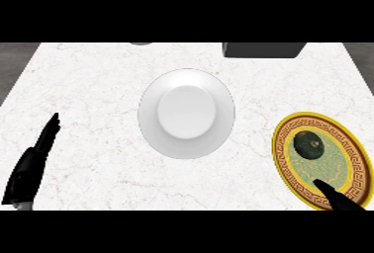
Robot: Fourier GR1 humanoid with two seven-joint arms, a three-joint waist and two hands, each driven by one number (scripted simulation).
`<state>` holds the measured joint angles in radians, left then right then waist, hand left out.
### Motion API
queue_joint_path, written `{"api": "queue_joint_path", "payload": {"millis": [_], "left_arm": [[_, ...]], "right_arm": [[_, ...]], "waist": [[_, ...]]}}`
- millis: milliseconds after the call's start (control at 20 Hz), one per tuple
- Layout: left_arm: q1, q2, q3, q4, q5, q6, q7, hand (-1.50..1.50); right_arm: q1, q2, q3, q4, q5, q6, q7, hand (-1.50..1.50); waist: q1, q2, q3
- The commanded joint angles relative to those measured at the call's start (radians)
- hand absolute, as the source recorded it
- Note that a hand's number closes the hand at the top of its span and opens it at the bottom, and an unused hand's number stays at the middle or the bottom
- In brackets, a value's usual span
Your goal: Pick the squash from the plate and place it in the plate
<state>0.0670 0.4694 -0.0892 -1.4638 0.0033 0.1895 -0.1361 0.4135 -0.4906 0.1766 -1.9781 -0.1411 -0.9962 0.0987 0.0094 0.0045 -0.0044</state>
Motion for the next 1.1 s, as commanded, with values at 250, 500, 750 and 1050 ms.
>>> {"api": "queue_joint_path", "payload": {"millis": [250, 500, 750, 1050], "left_arm": [[-0.001, -0.031, -0.003, -0.004, -0.027, 0.008, 0.0, 0.0], [-0.032, -0.042, 0.018, 0.053, -0.03, -0.016, -0.015, 0.0], [0.064, -0.004, 0.053, -0.046, -0.007, -0.062, -0.009, 0.0], [-0.033, -0.043, 0.092, 0.021, -0.038, -0.071, 0.017, 0.0]], "right_arm": [[-0.136, -0.333, -0.024, -0.009, -0.001, 0.137, 0.542, -1.5], [-0.312, -0.323, 0.001, 0.166, -0.037, 0.296, 0.596, -1.5], [-0.301, -0.324, 0.058, 0.215, -0.009, 0.422, 0.602, -1.5], [-0.337, -0.267, -0.037, 0.329, -0.045, 0.598, 0.517, -1.5]], "waist": [[0.005, 0.0, 0.002], [0.006, 0.001, 0.004], [0.003, -0.004, 0.004], [-0.011, -0.004, 0.005]]}}
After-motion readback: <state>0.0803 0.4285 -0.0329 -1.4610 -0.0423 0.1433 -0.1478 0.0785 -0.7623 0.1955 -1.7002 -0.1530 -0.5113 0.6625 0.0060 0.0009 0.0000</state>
